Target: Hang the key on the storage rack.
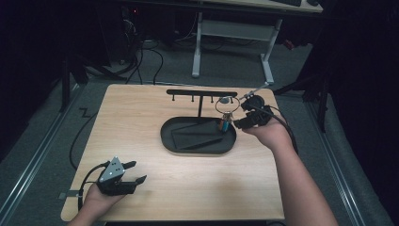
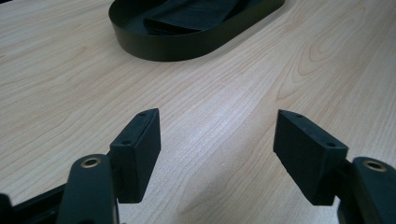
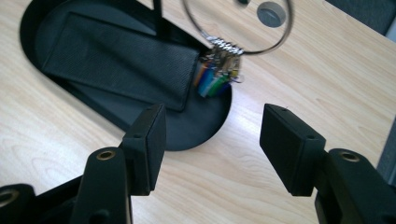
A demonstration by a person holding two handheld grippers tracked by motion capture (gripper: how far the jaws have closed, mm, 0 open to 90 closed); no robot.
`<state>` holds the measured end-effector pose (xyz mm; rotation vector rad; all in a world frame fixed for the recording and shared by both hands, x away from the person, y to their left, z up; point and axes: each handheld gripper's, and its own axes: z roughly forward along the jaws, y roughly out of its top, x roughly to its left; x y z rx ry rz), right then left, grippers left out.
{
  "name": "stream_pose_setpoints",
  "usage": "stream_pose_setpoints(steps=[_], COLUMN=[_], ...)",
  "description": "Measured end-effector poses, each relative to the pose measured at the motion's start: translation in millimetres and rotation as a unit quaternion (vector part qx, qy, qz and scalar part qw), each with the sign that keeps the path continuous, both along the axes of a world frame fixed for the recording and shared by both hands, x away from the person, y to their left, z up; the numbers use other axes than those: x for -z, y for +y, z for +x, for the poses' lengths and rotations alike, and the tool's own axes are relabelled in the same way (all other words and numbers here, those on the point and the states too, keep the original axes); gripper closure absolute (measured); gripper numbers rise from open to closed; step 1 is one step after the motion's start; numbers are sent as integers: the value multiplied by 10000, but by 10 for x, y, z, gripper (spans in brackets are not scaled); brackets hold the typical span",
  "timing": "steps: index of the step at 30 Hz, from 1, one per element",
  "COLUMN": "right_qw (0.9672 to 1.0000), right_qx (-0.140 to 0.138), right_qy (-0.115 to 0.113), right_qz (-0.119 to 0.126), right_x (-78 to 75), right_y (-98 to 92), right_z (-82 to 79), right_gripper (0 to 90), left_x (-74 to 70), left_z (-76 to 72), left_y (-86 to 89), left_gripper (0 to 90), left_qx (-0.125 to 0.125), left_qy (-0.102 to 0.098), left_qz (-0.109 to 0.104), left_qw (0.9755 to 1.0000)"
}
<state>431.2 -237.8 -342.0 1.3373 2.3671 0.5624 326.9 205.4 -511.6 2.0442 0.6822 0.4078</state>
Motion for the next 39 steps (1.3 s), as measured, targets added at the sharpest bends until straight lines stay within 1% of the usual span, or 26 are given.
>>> stream_pose_setpoints(steps=[1,3,5,7,11,13,15,18,19,20,21,22,24,25,26,28,29,30,31,32,34,35,36,38,39], right_qw=[10000,9997,9992,9981,9959,9944,9937,9914,9909,9898,9888,9868,9841,9834,9812,9748,9706,9677,9698,9702,9707,9697,9670,9639,9648], right_qx=[-13,-95,-80,-102,-83,-33,4,75,91,106,142,208,307,325,316,297,294,320,353,255,220,267,316,340,301], right_qy=[-22,-185,-304,-486,-772,-945,-1010,-1058,-1074,-1132,-1199,-1305,-1379,-1408,-1490,-1673,-1813,-1956,-1863,-1803,-1927,-1926,-1911,-1918,-1925], right_qz=[47,163,263,360,475,461,487,763,806,857,877,937,1078,1099,1182,1446,1555,1558,1533,1599,1421,1479,1654,1816,1765], right_x=[21,94,166,274,483,622,733,951,1004,1092,1143,1226,1357,1416,1480,1549,1594,1677,1692,1701,1717,1710,1699,1684,1684], right_y=[-9,-30,-46,-79,-119,-129,-132,-158,-165,-180,-191,-214,-247,-256,-266,-284,-299,-318,-318,-325,-345,-363,-376,-371,-361], right_z=[-48,-194,-299,-420,-612,-715,-787,-905,-931,-974,-1003,-1051,-1128,-1175,-1253,-1423,-1517,-1651,-1687,-1712,-1723,-1709,-1700,-1698,-1697], right_gripper=[403,400,393,392,380,378,373,375,381,390,393,395,394,394,394,396,410,441,402,385,392,391,391,389,390], left_x=[1,5,11,16,22,26,27,29,30,31,31,33,39,40,34,21,13,11,5,7,16,24,29,32,30], left_z=[-2,0,1,0,-4,-4,-4,-6,-8,-9,-11,-13,-18,-21,-31,-58,-85,-99,-113,-117,-106,-99,-95,-100,-105], left_y=[-7,-13,-21,-24,-27,-30,-33,-39,-42,-43,-45,-48,-53,-58,-64,-71,-81,-91,-105,-119,-136,-139,-138,-132,-124], left_gripper=[328,328,328,328,327,326,326,326,326,325,324,322,320,320,319,317,317,317,317,316,316,316,316,316,316], left_qx=[7,20,13,9,23,19,20,26,34,39,48,57,65,75,88,112,133,137,168,170,166,142,127,107,113], left_qy=[-1,9,10,13,36,33,42,50,48,43,40,39,35,68,85,78,70,55,40,31,61,87,109,122,112], left_qz=[19,39,60,71,100,111,113,123,130,135,134,132,133,142,130,94,78,73,84,79,129,132,117,124,136], left_qw=[10000,10000,10000,10000,9999,9999,9999,9999,9999,9999,9999,9999,9999,9998,9998,9999,9999,9999,9998,9998,9998,9998,9998,9998,9998])
